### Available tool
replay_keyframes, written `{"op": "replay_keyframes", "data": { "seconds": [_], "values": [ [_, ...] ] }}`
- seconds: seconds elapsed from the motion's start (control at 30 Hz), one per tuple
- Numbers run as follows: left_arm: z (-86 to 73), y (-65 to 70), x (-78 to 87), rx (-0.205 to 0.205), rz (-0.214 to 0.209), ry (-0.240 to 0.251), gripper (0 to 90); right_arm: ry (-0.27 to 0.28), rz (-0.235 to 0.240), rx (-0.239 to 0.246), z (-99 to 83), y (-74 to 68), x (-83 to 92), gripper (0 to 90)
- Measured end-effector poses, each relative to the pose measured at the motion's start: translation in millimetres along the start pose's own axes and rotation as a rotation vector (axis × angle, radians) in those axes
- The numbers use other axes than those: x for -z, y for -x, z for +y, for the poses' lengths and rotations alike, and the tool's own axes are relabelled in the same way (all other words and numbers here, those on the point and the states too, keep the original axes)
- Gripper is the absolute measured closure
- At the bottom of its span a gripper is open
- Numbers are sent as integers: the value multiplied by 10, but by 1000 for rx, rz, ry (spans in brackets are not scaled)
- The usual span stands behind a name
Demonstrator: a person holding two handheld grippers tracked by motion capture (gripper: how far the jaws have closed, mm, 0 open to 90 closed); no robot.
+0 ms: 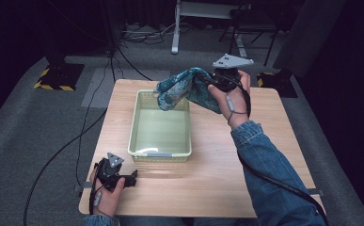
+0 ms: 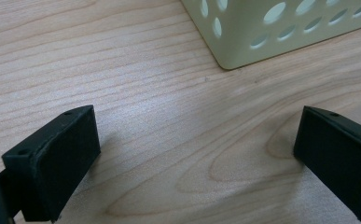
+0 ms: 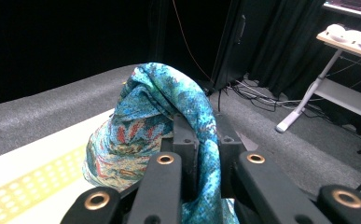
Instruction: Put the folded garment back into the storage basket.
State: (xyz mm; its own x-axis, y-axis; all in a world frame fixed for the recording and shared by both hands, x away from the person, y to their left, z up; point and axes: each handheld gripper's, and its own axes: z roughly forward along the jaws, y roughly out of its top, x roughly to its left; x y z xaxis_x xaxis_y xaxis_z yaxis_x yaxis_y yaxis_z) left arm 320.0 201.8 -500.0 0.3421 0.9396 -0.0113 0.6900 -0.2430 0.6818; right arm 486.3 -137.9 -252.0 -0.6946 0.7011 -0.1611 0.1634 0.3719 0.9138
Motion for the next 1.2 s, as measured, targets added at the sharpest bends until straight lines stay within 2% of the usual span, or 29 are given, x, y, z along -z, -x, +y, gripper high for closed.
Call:
{"op": "replay_keyframes", "data": {
  "seconds": [0.87, 1.2],
  "values": [
    [0, 2, 0, -2, -3, 1, 1, -31, 33, -6, -7, -160, -443, 830],
    [1, 2, 0, -6, -6, 0, 1, -77, 36, -4, -76, -220, -596, 829]
  ]
}}
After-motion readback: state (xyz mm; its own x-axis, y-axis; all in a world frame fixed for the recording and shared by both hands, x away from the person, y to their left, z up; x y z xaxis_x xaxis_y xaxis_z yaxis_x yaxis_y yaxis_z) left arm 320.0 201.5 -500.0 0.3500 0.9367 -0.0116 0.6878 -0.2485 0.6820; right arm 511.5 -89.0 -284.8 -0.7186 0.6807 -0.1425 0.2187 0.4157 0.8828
